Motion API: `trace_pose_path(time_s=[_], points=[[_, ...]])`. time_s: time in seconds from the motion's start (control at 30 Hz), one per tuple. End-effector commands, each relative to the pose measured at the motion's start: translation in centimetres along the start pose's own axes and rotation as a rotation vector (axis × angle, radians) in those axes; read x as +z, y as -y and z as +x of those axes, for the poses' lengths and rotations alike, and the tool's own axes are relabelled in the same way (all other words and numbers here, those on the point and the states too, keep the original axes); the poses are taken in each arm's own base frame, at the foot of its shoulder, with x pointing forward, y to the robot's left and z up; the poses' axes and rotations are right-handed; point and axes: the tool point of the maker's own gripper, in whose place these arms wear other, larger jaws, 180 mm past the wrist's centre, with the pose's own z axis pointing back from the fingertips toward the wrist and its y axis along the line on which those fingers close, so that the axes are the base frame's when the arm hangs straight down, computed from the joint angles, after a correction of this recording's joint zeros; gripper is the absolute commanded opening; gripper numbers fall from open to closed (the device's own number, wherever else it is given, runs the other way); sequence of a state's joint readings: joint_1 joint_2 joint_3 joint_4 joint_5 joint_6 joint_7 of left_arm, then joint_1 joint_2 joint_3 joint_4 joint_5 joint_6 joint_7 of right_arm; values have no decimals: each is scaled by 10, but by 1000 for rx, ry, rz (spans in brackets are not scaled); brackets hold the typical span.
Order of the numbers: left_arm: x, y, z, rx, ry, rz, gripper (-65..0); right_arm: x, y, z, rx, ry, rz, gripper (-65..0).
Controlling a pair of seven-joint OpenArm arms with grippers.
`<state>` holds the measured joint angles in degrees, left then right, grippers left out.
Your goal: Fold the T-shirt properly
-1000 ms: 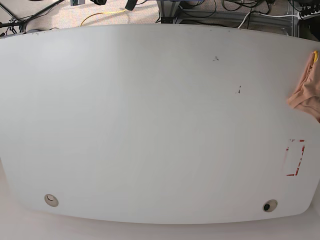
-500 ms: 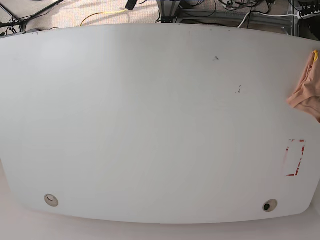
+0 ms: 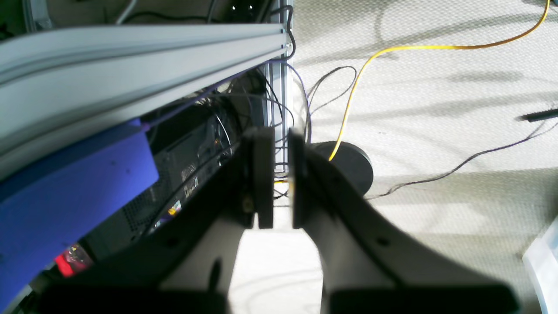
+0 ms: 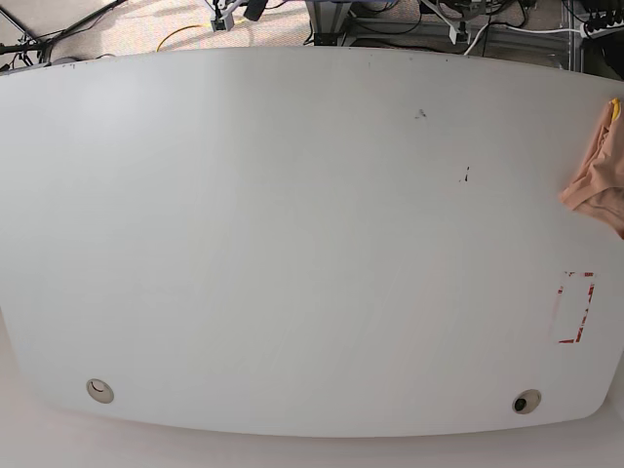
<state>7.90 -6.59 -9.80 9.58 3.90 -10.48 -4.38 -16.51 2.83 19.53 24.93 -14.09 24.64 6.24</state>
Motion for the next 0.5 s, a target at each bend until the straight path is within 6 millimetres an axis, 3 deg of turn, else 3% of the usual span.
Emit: trace_pose_path(time_s=[0.0,0.1,0.47], points=[[0,-6,-2,3,-11,28,-257,-4,5,1,31,-24,-23,-602],[-1,-6,-1,6,-17,44,-256,-8,6,10,59,-27,-35,-602],[-2,-11,3,5,-11,77,-256,-12,1,14,87,-32,-33,-602]])
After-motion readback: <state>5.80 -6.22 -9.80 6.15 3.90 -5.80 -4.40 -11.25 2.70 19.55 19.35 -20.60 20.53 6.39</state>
